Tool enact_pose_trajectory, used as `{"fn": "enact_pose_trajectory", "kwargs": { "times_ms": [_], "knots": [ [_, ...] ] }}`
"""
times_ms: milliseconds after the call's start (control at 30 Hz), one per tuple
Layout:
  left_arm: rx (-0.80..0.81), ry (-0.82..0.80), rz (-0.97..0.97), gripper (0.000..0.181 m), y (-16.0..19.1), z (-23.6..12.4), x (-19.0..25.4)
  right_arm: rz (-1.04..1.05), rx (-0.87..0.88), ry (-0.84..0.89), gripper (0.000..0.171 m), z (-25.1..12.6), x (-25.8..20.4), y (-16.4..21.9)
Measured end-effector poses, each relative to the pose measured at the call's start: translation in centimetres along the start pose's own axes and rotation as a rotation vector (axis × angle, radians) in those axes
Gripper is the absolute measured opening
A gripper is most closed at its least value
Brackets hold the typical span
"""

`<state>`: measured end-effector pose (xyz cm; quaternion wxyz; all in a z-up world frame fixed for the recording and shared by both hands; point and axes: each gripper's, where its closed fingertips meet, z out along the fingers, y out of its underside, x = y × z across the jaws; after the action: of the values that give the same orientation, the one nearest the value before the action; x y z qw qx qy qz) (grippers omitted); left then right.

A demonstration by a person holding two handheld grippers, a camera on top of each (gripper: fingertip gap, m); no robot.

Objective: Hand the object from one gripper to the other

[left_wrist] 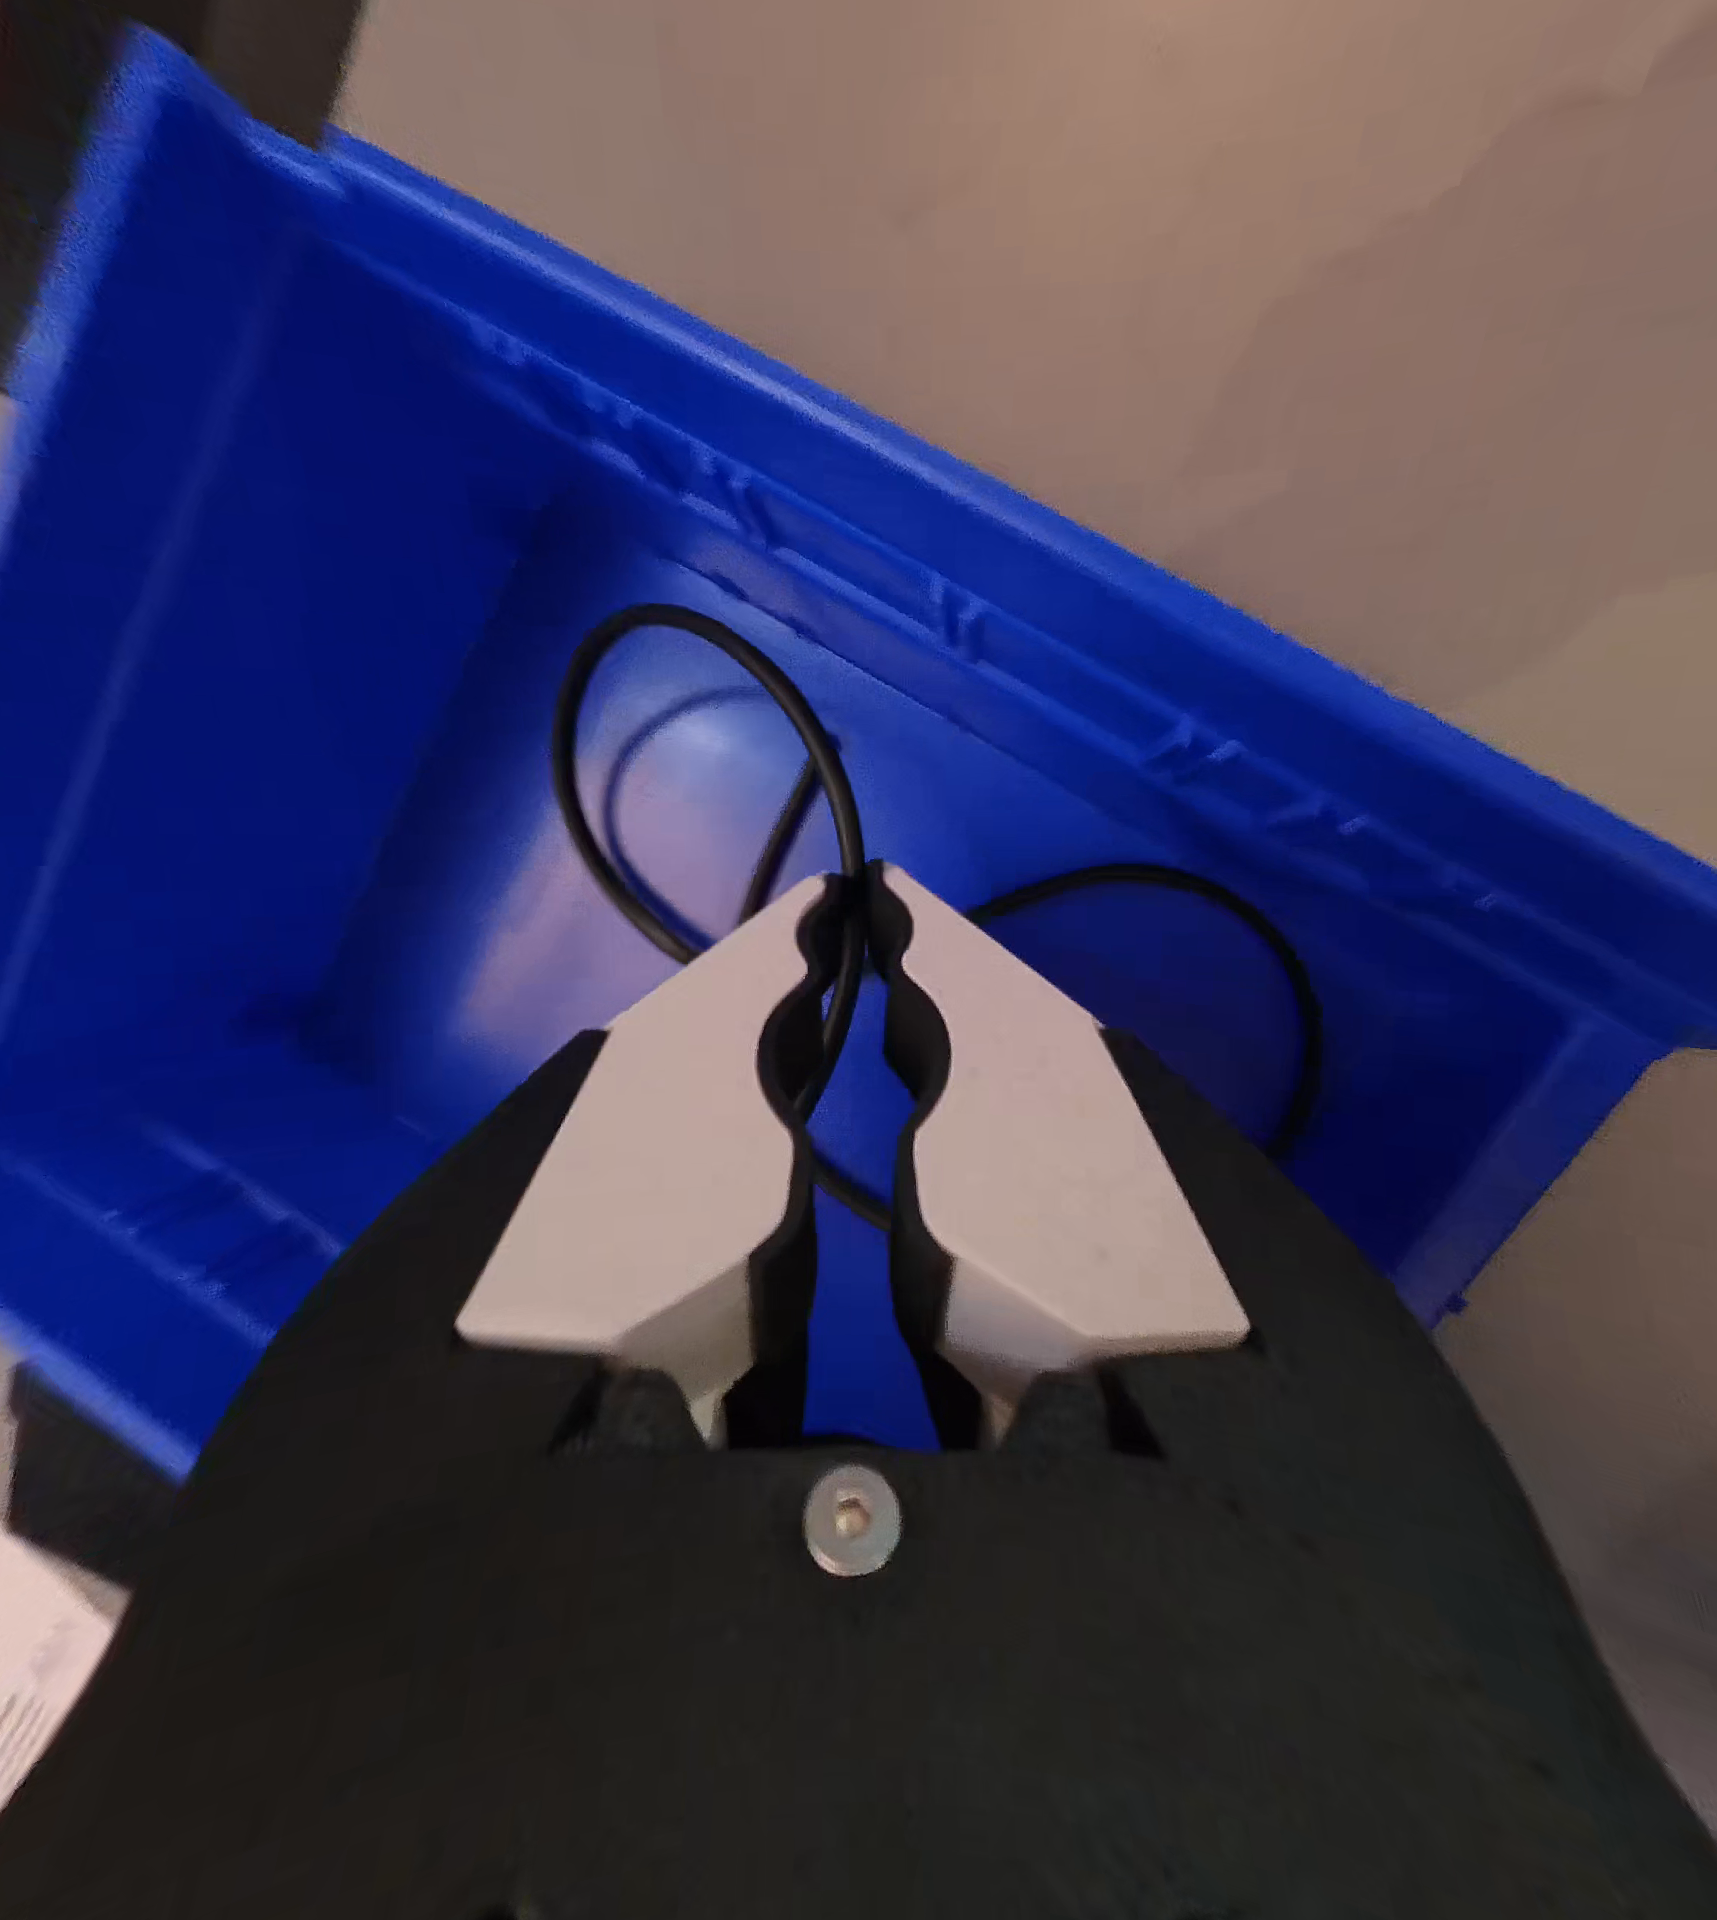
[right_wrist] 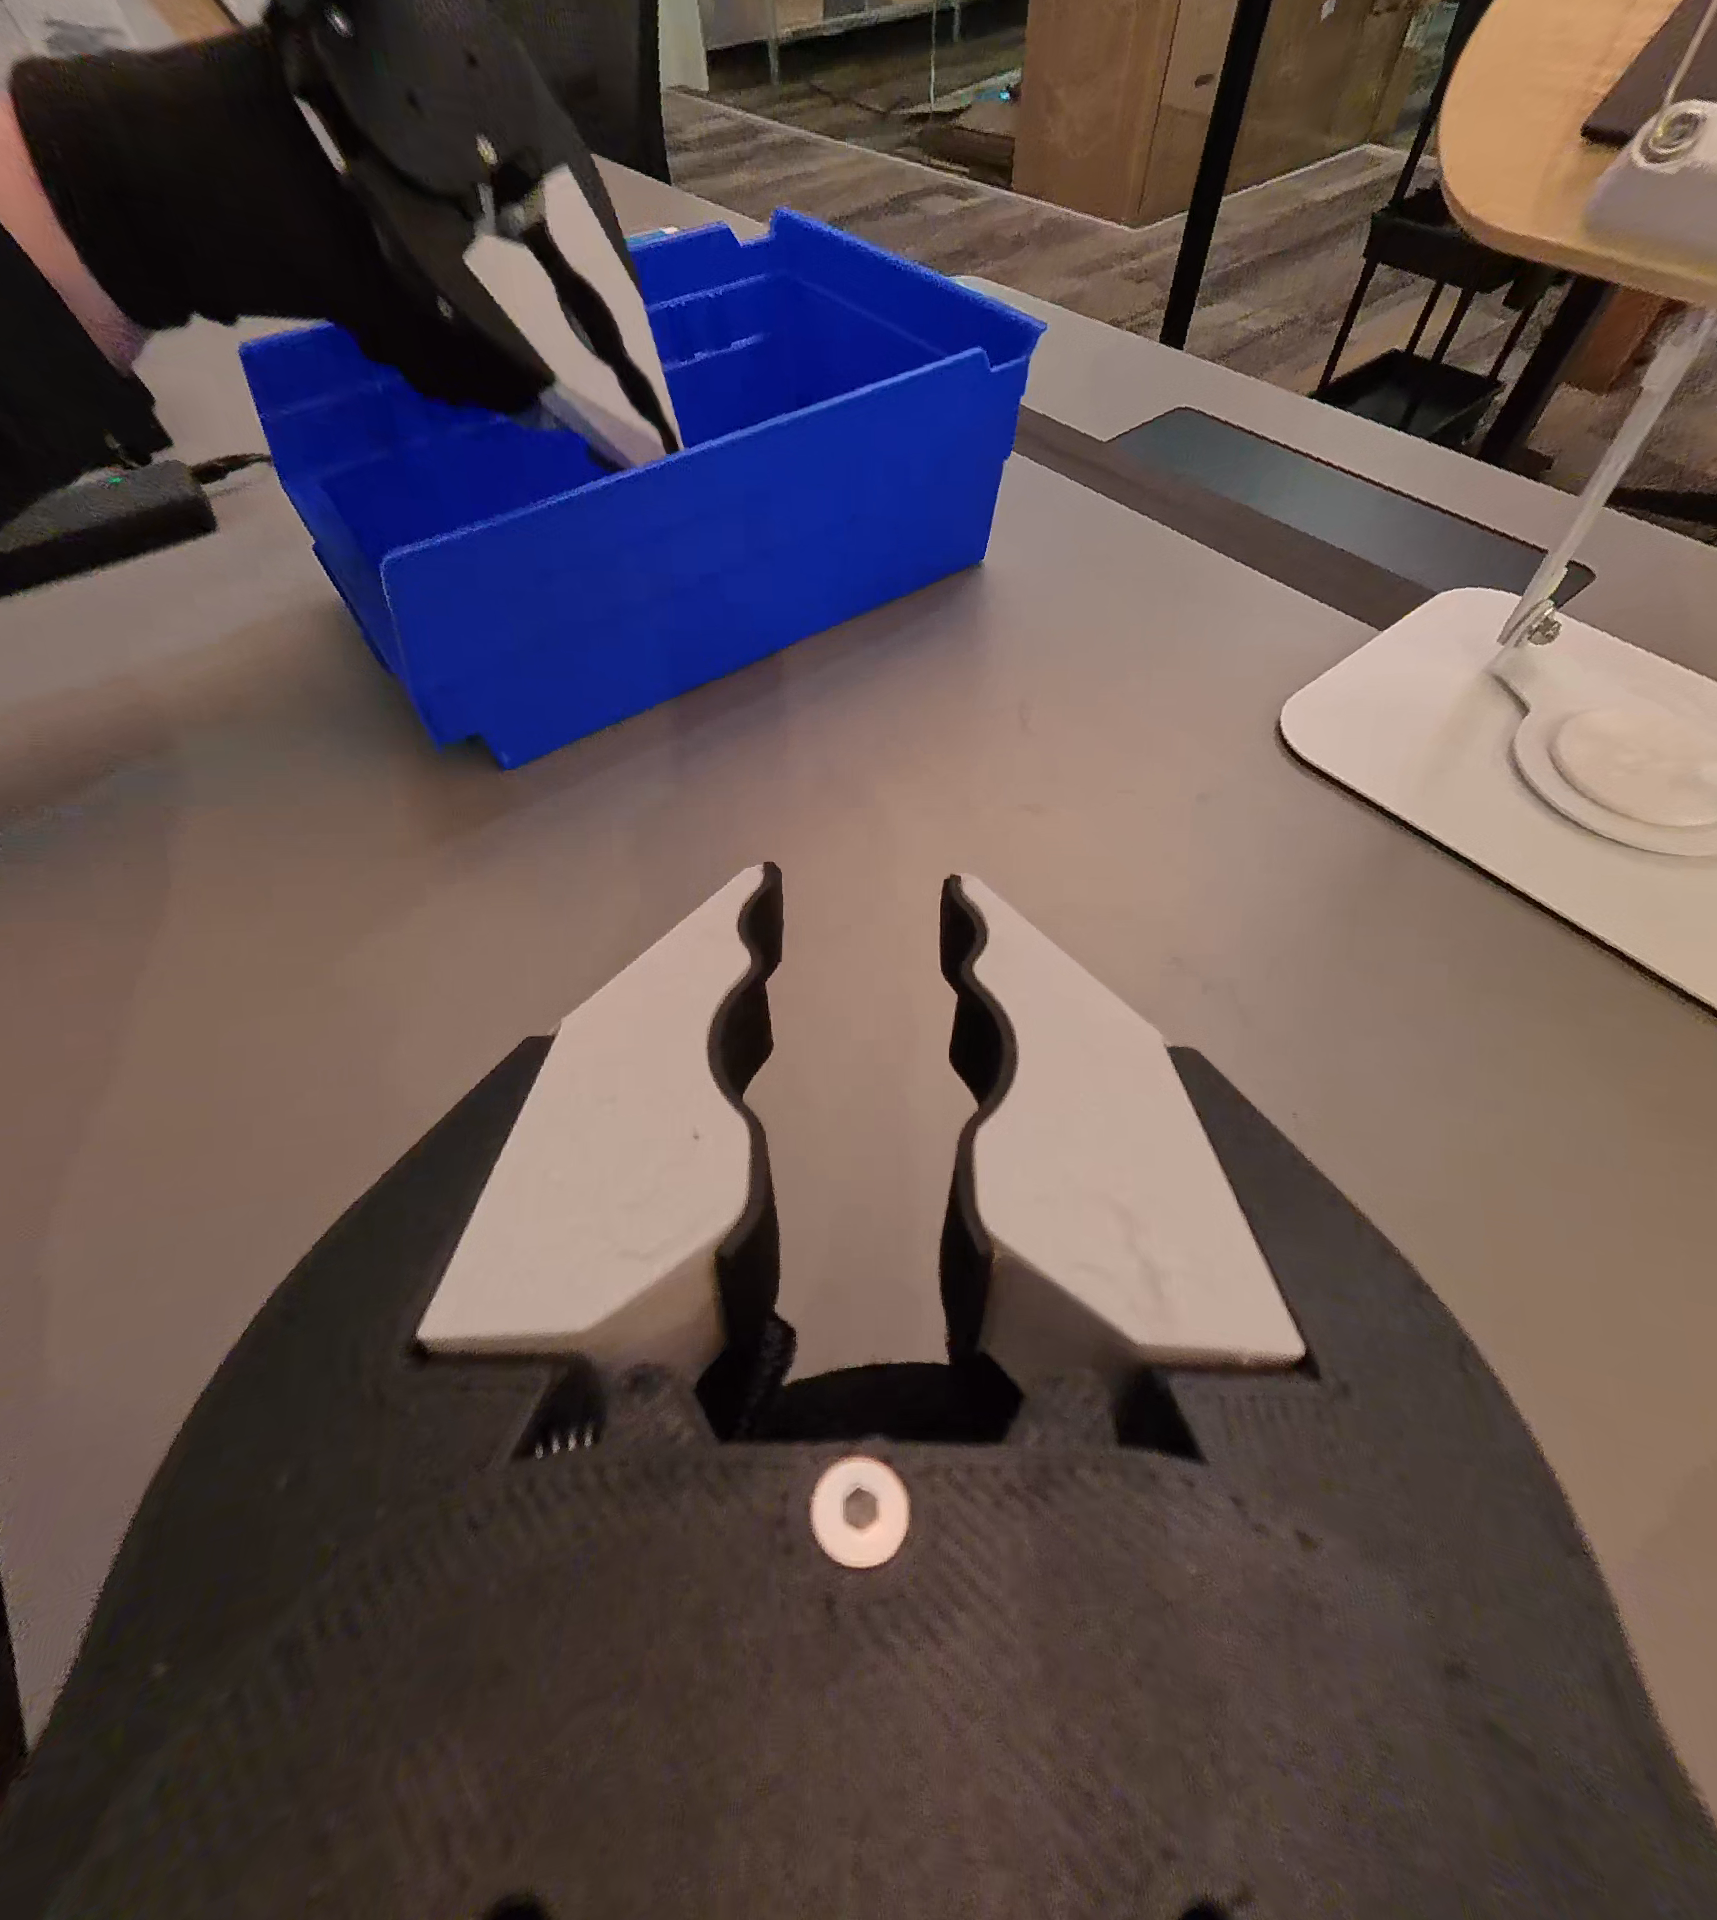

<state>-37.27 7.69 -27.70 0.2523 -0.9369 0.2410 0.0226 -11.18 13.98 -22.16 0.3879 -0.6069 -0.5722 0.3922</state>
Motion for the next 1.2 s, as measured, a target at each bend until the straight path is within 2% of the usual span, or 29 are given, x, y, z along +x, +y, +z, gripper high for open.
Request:
{"fn": "enact_pose_trajectory", "kwargs": {
  "times_ms": [167, 367, 500, 600, 733, 933, 1067, 1200],
  "knots": [
    [0.170, -0.135, -0.062, 0.001, -2.9, -5.2, -2.4, -0.022, -0.007, 0.019, 0.028, -0.1, 0.3, 0.7],
    [0.395, -0.310, -0.124, 0.001, -6.2, -13.9, -4.1, -0.058, -0.026, 0.018, 0.028, 0.3, -0.3, 1.4],
    [0.585, -0.350, -0.119, 0.001, -8.9, -19.9, -2.9, -0.084, -0.037, 0.015, 0.028, 0.7, -0.9, 1.8],
    [0.663, -0.361, -0.071, 0.001, -10.8, -23.0, -1.0, -0.107, -0.038, 0.016, 0.030, 0.9, -1.6, 1.8],
    [0.719, -0.297, 0.000, 0.001, -13.3, -24.7, 2.3, -0.141, 0.012, 0.014, 0.036, 0.9, -2.7, 0.1],
    [0.795, -0.192, 0.084, 0.001, -17.1, -26.1, 7.4, -0.226, 0.128, -0.057, 0.051, 2.1, -5.3, -6.7],
    [0.855, -0.118, 0.143, 0.001, -19.6, -27.1, 11.2, -0.279, 0.169, -0.087, 0.056, 4.8, -6.9, -10.7],
    [0.901, -0.025, 0.166, 0.001, -21.1, -27.6, 14.3, -0.254, 0.156, -0.159, 0.063, 9.2, -8.4, -11.6]
  ]
}}
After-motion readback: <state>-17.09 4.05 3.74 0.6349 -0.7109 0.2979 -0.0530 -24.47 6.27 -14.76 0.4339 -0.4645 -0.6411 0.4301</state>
